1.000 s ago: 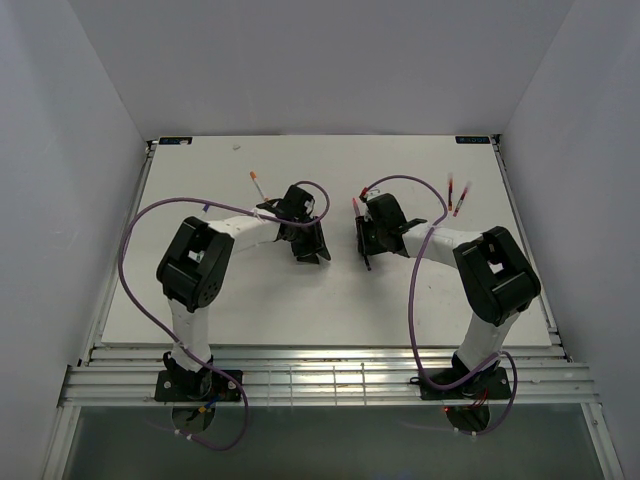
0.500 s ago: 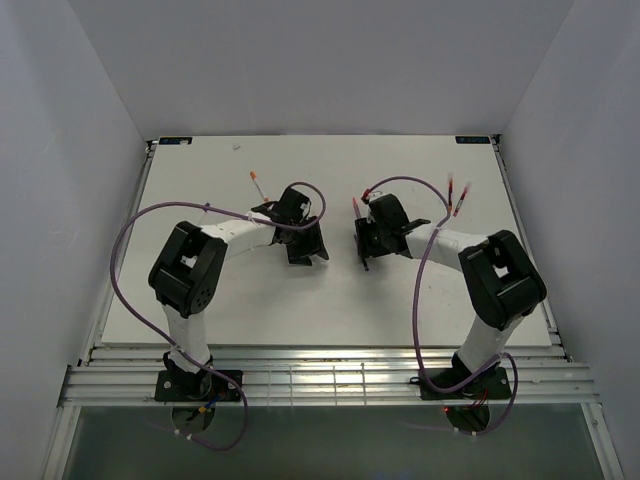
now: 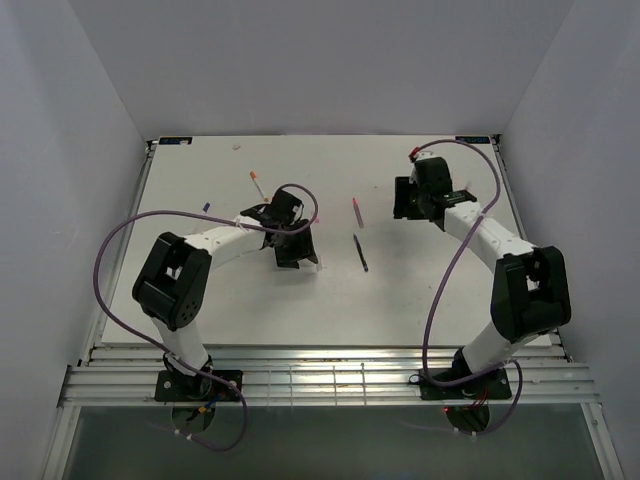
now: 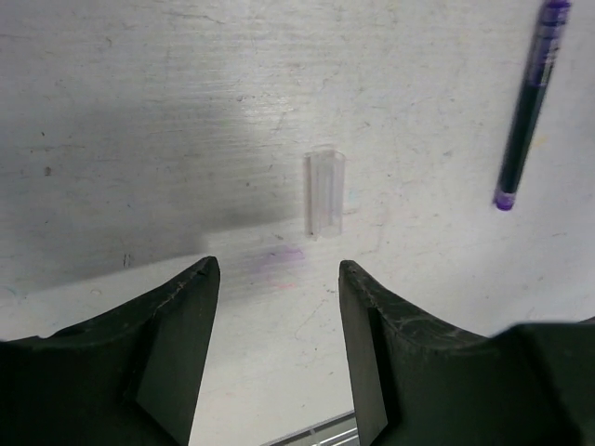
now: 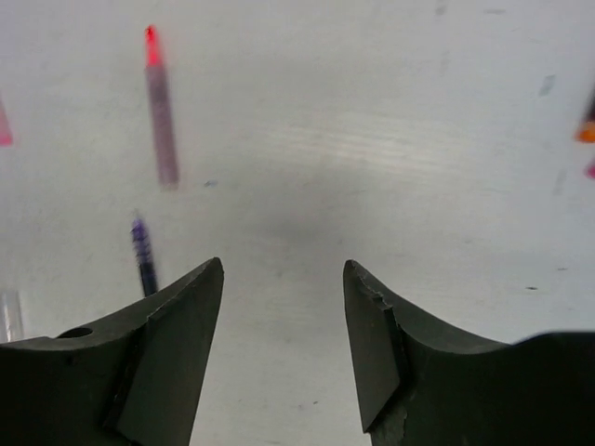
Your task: Open the pen caps
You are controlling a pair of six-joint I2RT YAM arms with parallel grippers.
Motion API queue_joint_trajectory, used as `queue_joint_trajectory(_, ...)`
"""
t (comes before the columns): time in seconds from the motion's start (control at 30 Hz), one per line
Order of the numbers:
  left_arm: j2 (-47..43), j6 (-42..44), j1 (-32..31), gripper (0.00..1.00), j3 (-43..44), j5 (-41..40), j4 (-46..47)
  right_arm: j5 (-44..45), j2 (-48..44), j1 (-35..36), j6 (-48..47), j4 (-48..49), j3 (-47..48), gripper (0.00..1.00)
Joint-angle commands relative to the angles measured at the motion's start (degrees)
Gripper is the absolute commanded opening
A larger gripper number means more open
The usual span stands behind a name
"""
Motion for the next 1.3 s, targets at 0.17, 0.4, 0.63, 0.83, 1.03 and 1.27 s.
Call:
queue_joint_trajectory(0.17, -13.8, 0.4, -0.1, 0.64, -2.4, 4.7, 4.9, -3.0, 8.0, -17.2, -0.9, -3.5, 12.9, 0.58)
queue_joint_trajectory(0.4, -19.4, -1.1, -0.1, 0.64, -5.9, 7.1, 8.5, -1.8, 21.4, -22.2, -0.6, -5.1, 26.9, 0.56)
queue_joint_trajectory(0.63, -23.3, -2.0, -0.2, 0.64, -9.4, 9.5, 11.2, -2.2, 34.0, -23.8, -0.5, -10.5, 43.4, 0.56)
queue_joint_trajectory(0.83, -26.8, -2.2, -0.1, 0.64, -13.4, 9.5, 12.0, -2.9, 37.3, -25.0, -0.9, -10.8, 45.8, 0.54)
queue_joint_trajectory(1.03, -26.2, -2.0, -0.1, 0.64, -14.4, 10.0, 12.3, -2.7, 37.8, -25.0, -1.5, -9.7, 43.3, 0.52)
queue_joint_trajectory(1.27, -27.0, -2.5, -0.1, 0.64, -15.9, 10.0, 12.8, -3.7, 38.4, -25.0, -2.3, -7.1, 37.6, 0.46)
